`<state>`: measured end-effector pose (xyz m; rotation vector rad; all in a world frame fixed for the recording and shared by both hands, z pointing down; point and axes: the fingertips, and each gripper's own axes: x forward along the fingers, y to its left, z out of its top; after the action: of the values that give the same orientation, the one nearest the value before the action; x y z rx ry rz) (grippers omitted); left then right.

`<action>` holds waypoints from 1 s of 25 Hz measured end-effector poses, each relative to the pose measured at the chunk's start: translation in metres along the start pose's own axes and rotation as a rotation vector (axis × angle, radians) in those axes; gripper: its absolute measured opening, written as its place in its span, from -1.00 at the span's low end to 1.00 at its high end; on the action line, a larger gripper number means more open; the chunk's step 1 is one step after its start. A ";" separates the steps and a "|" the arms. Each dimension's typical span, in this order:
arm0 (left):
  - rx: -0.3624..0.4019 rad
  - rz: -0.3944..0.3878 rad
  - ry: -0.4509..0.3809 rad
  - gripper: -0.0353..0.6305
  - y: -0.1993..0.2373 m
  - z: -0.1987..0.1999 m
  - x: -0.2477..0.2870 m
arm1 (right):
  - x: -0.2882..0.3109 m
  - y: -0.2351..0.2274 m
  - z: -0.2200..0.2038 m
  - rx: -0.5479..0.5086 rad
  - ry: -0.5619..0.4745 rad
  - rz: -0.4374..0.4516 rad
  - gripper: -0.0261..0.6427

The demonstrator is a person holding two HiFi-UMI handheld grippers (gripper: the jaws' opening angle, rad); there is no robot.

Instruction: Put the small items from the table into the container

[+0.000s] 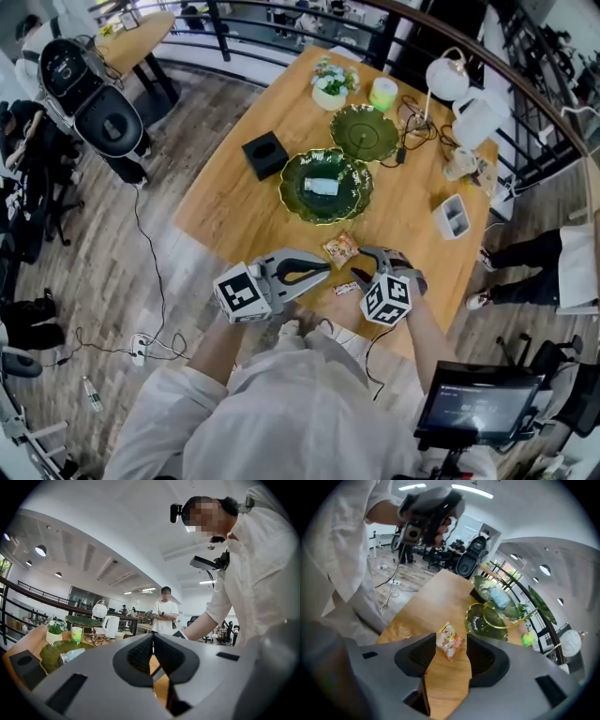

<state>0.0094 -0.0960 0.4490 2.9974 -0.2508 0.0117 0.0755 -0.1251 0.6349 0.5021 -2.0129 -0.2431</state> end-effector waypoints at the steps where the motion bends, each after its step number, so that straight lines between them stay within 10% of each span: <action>1: -0.001 -0.001 0.000 -0.87 -0.001 0.000 0.001 | 0.006 0.014 -0.009 -0.030 0.029 0.029 -0.32; 25: 0.028 -0.031 0.044 -0.87 -0.006 -0.006 0.006 | 0.021 0.037 -0.020 -0.054 0.077 0.065 -0.32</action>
<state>0.0160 -0.0903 0.4540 3.0244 -0.2013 0.0791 0.0757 -0.1007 0.6750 0.4048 -1.9391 -0.2343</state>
